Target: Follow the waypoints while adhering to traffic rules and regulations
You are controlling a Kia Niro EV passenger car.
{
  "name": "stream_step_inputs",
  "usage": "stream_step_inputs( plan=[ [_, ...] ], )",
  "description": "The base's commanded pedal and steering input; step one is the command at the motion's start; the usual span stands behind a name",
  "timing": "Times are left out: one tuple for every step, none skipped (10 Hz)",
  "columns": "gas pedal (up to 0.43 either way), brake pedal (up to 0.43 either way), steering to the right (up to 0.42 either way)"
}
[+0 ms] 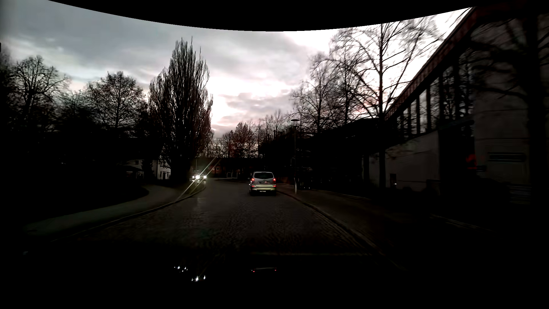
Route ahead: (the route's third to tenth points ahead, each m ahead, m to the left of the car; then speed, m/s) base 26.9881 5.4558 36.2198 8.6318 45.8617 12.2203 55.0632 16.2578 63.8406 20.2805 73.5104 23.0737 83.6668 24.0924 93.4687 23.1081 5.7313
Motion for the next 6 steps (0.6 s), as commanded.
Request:
stream_step_inputs(
  plan=[
    [0.118, 0.000, -0.057],
    [0.110, 0.000, -0.057],
    [0.098, 0.000, -0.057],
    [0.098, 0.000, -0.053],
    [0.098, 0.000, -0.044],
    [0.098, 0.000, -0.033]
  ],
)
